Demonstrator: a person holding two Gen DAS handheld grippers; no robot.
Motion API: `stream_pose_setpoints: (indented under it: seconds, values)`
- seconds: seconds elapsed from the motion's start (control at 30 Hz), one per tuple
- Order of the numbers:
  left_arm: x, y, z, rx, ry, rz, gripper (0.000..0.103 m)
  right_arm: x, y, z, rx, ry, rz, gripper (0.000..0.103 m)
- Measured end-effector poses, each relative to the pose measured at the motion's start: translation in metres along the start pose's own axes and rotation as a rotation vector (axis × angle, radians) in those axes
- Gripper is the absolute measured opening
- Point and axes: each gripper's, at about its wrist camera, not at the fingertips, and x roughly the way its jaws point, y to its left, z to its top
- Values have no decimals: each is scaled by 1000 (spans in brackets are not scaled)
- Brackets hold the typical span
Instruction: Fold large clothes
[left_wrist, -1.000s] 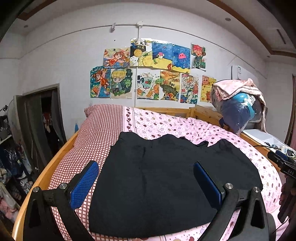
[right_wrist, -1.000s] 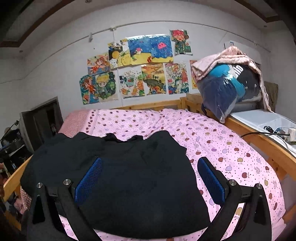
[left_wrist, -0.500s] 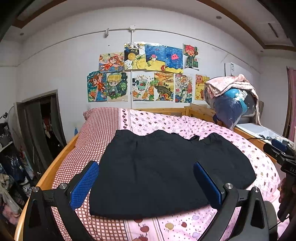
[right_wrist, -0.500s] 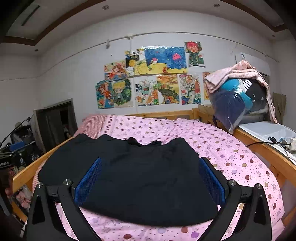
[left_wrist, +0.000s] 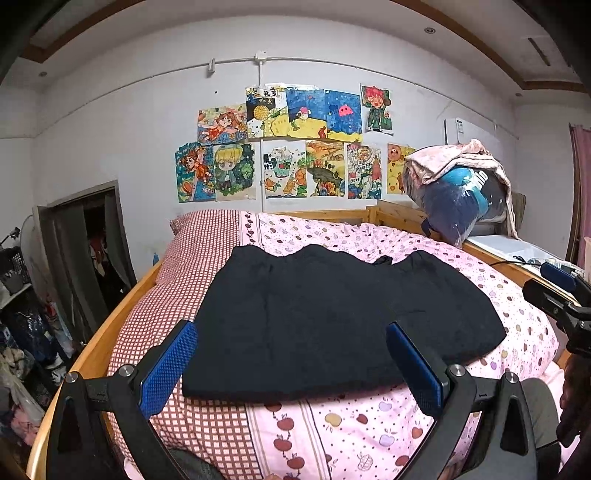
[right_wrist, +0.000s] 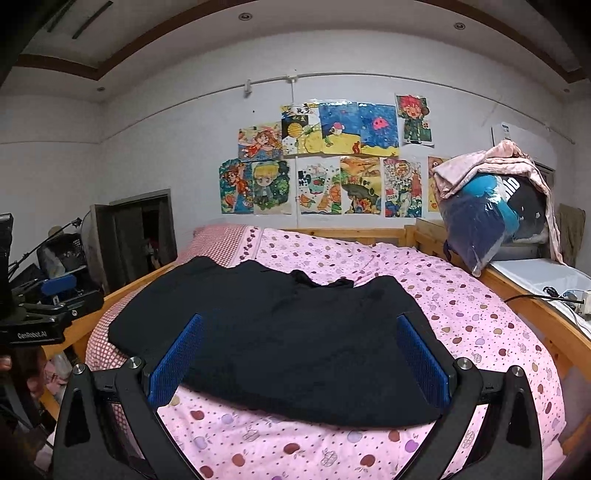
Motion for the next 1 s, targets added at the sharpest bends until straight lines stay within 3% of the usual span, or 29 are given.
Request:
stream_pose_setpoints:
  seconds: [0.37, 1.0]
  values:
    - [-12, -6, -27, 14, 33, -29, 103, -26, 27, -21, -65, -30, -61, 101]
    - [-8, -6, -63, 20, 70, -27, 103, -17, 28, -53, -37, 69, -60, 101]
